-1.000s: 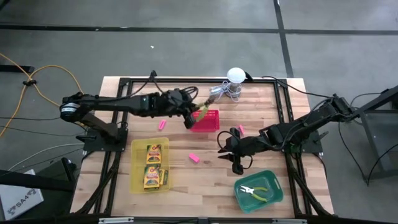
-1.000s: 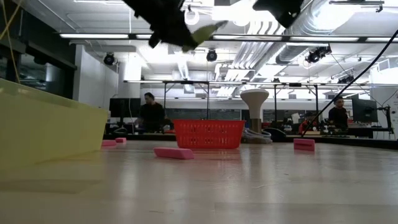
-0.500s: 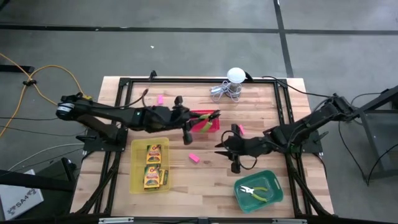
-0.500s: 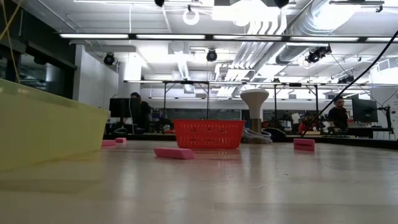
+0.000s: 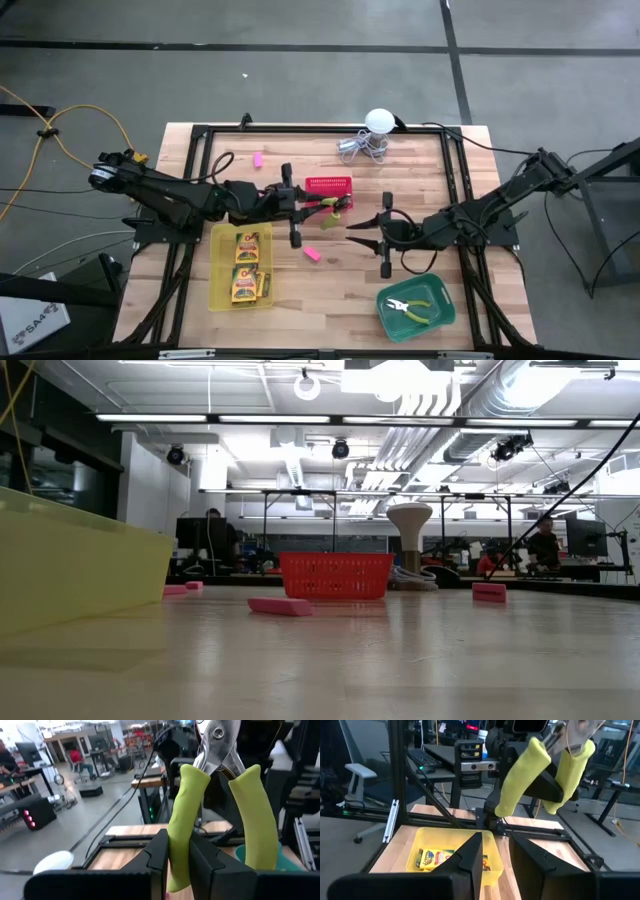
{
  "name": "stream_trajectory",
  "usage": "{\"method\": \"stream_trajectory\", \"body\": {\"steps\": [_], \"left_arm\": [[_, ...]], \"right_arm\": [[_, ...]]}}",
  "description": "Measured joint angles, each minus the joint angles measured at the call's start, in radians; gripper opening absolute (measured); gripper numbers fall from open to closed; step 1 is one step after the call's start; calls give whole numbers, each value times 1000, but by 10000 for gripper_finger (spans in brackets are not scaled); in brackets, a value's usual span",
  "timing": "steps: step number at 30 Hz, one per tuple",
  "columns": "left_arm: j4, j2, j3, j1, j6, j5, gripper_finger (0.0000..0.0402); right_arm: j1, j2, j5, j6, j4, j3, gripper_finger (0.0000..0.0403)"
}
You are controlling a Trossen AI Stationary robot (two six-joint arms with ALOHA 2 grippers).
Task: Pick & Place School Supplies
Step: Put the green paper puncher into the blue bin
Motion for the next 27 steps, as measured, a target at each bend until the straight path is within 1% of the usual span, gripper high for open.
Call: {"method": "stream_trajectory", "body": {"steps": [8,15,20,23,27], "left_arm": [[62,16,0,4,7,18,40],[75,39,0,12,39,20,40],[75,45,0,12,41,19,40],[81,45,0,12,41,19,40],[80,45,0,12,41,19,40]], "right_arm": [[-32,0,-18,-9,17,0,84],[-77,0,-138,-11,61,0,84],[-96,0,-190,-13,60,0,85],[-96,0,-193,-33,57,0,94],[-96,0,-189,-42,58,0,116]]}}
